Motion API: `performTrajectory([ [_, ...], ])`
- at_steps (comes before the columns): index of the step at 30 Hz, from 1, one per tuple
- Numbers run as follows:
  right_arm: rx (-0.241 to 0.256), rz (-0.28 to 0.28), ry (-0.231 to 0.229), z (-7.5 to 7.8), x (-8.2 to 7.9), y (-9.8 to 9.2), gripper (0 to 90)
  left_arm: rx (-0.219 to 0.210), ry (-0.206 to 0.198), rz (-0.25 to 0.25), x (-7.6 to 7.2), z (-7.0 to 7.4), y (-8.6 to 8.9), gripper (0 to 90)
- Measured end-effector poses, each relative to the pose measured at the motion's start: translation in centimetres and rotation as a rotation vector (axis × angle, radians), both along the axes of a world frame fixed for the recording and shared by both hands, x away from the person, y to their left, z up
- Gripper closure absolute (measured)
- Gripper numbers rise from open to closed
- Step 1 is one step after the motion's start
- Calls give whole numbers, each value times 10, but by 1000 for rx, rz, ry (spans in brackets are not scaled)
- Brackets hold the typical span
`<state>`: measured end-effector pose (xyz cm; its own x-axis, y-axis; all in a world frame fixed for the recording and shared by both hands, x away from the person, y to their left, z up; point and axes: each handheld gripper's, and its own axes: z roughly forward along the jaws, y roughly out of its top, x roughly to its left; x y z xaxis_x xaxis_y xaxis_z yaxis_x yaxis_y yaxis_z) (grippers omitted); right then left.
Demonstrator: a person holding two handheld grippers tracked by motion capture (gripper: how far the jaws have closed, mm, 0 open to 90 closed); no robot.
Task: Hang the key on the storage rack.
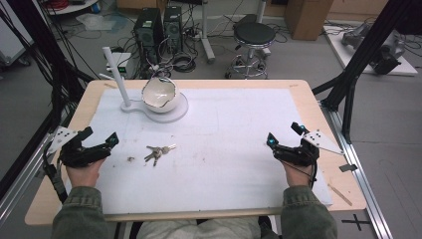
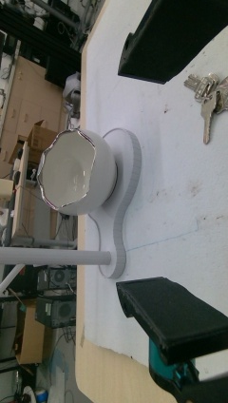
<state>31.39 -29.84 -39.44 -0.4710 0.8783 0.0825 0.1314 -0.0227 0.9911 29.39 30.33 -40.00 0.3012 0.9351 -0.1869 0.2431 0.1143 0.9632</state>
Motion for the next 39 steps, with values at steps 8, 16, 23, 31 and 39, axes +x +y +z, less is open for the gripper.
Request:
performTrajectory([
  [8, -11, 2, 9, 0, -1, 1, 5, 14, 5, 6, 0, -1, -2, 21],
  [16, -20, 1, 14, -2, 1, 2, 5, 37, 16, 5, 2, -3, -2, 21],
  [23, -24, 4, 20, -1, 0, 3, 5, 35, 32, 6, 1, -3, -6, 21],
  [31, -36, -5, 14, -1, 0, 3, 5, 87, 49, -9, -1, 0, -14, 20],
  [39, -39, -1, 10, -1, -1, 3, 5, 140, 72, -73, 4, 9, -33, 21],
])
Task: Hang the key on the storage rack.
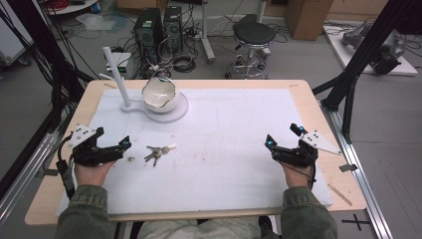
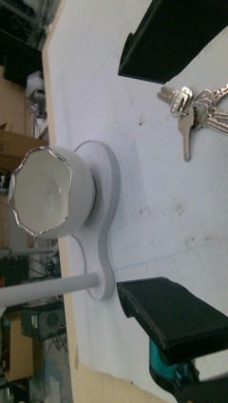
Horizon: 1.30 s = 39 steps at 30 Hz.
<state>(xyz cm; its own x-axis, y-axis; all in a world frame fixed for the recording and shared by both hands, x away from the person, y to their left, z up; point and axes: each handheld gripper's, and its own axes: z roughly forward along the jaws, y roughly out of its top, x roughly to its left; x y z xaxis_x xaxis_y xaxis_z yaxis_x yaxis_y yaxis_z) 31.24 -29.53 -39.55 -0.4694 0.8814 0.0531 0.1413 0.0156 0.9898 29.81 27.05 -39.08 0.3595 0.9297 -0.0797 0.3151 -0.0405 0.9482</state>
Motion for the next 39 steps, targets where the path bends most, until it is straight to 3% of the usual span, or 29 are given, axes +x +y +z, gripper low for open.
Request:
performTrajectory([
  [8, 4, 0, 1, 0, -1, 0, 5, 50, 16, -38, 9, 5, -14, 21],
  [22, 4, 0, -4, 0, -1, 0, 4, 67, 91, -130, 29, 8, -40, 21],
  [39, 3, 0, -9, 0, -1, -1, 5, 113, 163, -187, 47, 2, -65, 21],
])
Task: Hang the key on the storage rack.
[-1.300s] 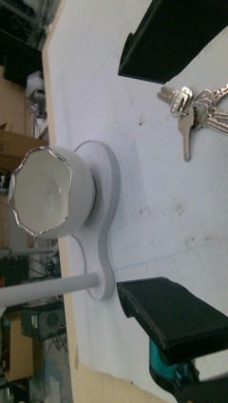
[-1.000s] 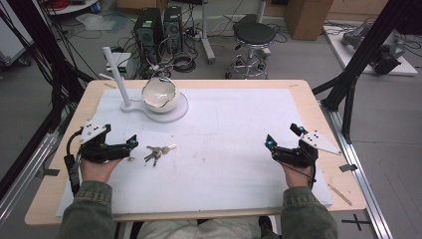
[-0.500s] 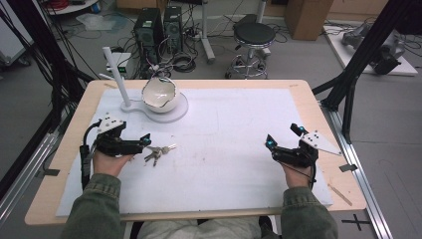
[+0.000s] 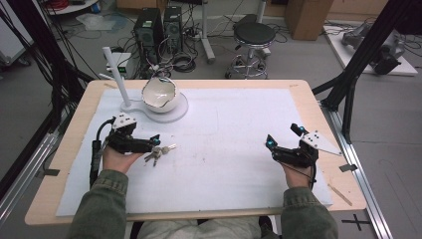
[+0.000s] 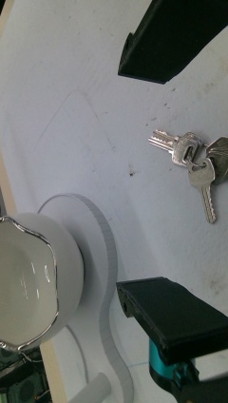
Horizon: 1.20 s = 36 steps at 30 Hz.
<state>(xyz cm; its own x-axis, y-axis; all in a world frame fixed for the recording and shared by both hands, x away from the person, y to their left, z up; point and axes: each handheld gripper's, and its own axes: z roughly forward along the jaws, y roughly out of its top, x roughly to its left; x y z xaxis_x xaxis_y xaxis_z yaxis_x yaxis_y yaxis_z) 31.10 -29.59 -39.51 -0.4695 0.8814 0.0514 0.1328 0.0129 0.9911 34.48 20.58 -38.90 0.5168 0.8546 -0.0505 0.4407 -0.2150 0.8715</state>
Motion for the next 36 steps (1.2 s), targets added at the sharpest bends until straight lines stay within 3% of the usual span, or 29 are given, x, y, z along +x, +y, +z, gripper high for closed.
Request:
performTrajectory([
  [6, 0, 4, 2, 0, 0, 0, 5, 6, 20, -23, 5, -3, -9, 21],
  [23, -3, 11, 8, -1, 1, 1, 5, 80, 104, -74, 17, -16, -28, 21],
  [32, -8, 17, 8, -1, 1, 1, 5, 154, 201, -96, 27, -29, -42, 21],
  [36, -10, 13, 8, -1, 1, 1, 5, 166, 229, -101, 28, -32, -45, 22],
])
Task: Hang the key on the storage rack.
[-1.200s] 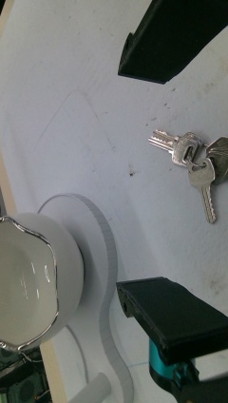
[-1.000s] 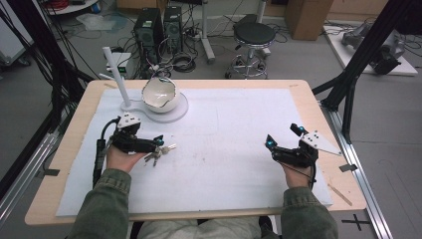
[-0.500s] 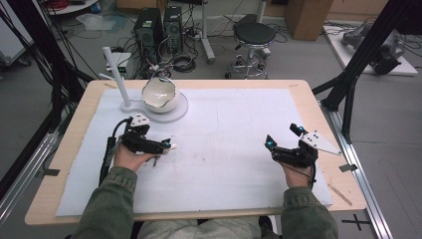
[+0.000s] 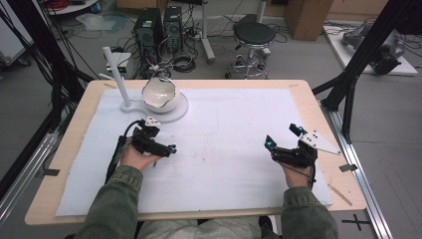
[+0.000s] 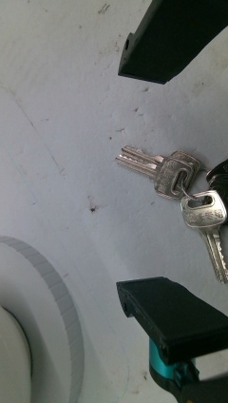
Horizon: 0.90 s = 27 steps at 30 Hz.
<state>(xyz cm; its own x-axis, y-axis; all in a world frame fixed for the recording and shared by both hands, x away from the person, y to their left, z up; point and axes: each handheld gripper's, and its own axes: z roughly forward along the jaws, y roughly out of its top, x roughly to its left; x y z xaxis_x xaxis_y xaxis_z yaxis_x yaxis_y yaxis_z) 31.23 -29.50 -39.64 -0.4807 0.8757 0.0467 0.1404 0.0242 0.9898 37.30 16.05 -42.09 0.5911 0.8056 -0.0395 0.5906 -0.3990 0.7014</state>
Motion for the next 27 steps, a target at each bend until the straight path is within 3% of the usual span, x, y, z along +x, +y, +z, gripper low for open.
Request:
performTrajectory([
  [5, 3, 2, 5, 0, -1, 0, 5, 18, 21, -14, 2, -3, -3, 45],
  [13, 7, 2, 3, 0, -1, 0, 5, 47, 61, 9, 7, -10, -6, 45],
  [21, 7, -2, 2, 0, -2, -2, 5, 53, 78, -1, 8, -12, -8, 93],
  [27, 8, -1, 13, 0, -2, -2, 5, 85, 83, 3, 9, -16, -9, 153],
])
